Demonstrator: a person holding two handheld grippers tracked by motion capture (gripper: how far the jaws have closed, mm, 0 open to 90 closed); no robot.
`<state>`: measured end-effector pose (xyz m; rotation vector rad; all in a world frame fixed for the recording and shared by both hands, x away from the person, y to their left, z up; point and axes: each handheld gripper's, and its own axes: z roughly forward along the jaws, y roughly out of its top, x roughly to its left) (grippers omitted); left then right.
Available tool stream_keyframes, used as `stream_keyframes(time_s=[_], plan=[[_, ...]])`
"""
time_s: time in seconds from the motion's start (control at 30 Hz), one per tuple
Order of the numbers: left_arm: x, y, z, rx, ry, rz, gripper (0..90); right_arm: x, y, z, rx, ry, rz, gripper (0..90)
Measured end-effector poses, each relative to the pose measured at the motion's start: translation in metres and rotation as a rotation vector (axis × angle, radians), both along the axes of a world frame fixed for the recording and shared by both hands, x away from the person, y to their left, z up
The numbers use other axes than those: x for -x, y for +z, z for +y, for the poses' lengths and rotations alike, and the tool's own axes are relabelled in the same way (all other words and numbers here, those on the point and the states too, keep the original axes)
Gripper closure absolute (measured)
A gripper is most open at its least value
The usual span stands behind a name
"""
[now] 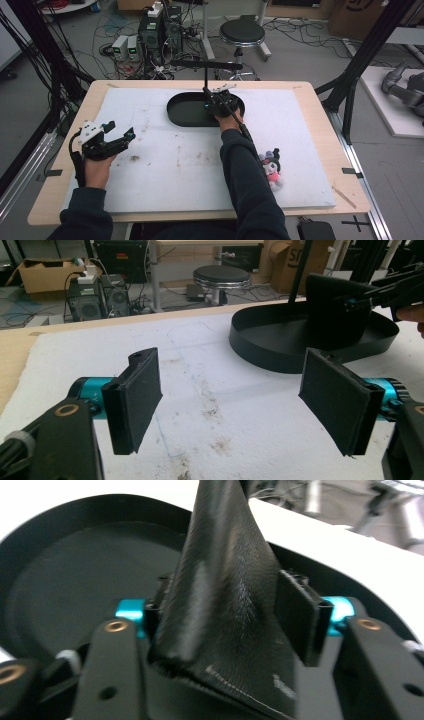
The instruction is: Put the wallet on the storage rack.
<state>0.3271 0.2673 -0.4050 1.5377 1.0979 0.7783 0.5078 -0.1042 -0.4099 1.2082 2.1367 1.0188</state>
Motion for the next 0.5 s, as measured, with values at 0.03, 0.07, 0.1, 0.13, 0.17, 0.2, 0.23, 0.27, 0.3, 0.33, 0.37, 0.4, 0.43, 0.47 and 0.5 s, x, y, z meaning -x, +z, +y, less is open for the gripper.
stream_keyframes(time_s=[0.03, 0.07, 0.1, 0.13, 0.17, 0.2, 0.23, 0.27, 0.3, 0.33, 0.37, 0.4, 0.43, 0.47, 0.5], plan=[[0.000, 0.000, 0.000, 0.000, 0.000, 0.000, 24.3, 0.000, 0.000, -0.001, -0.013, 0.011, 0.004, 39.3], [0.000, 0.000, 0.000, 0.001, 0.001, 0.000, 24.3, 0.000, 0.000, -0.001, -0.033, 0.018, 0.006, 38.1], [0.000, 0.000, 0.000, 0.003, 0.001, 0.000, 24.3, 0.000, 0.001, -0.001, -0.055, 0.026, 0.013, 36.4], [0.000, 0.000, 0.000, 0.003, 0.001, 0.000, 24.3, 0.000, 0.002, -0.002, -0.072, 0.042, 0.009, 34.1], [0.000, 0.000, 0.000, 0.003, 0.001, 0.000, 24.3, 0.001, 0.004, -0.003, -0.080, 0.061, 0.007, 33.9], [0.000, 0.000, 0.000, 0.004, 0.001, 0.000, 24.3, 0.002, 0.006, -0.003, -0.082, 0.065, 0.006, 34.0], [0.000, 0.000, 0.000, 0.002, -0.001, -0.001, 24.3, 0.003, 0.009, -0.004, -0.087, 0.068, 0.002, 34.0], [0.000, 0.000, -0.001, 0.004, -0.002, -0.002, 24.3, 0.005, 0.012, -0.005, -0.096, 0.075, -0.003, 34.0], [0.000, 0.000, -0.001, 0.003, -0.004, -0.001, 24.3, 0.006, 0.016, -0.007, -0.100, 0.085, -0.006, 34.0], [0.000, 0.000, -0.001, 0.003, -0.004, -0.001, 24.3, 0.008, 0.020, -0.009, -0.103, 0.088, -0.008, 34.0], [0.000, 0.000, -0.001, 0.003, -0.004, 0.000, 24.3, 0.011, 0.025, -0.012, -0.107, 0.097, -0.012, 34.0], [0.000, 0.000, -0.001, -0.001, -0.005, -0.001, 24.3, 0.014, 0.029, -0.016, -0.113, 0.112, -0.017, 34.1], [0.000, 0.000, -0.001, -0.002, -0.004, 0.001, 24.3, 0.017, 0.034, -0.020, -0.108, 0.122, -0.018, 35.3], [0.000, 0.000, -0.001, -0.003, -0.005, 0.001, 24.3, 0.020, 0.038, -0.024, -0.092, 0.130, -0.015, 38.3], [0.000, 0.000, -0.001, -0.004, -0.005, 0.000, 24.3, 0.022, 0.040, -0.027, -0.056, 0.132, 0.001, 40.3]])
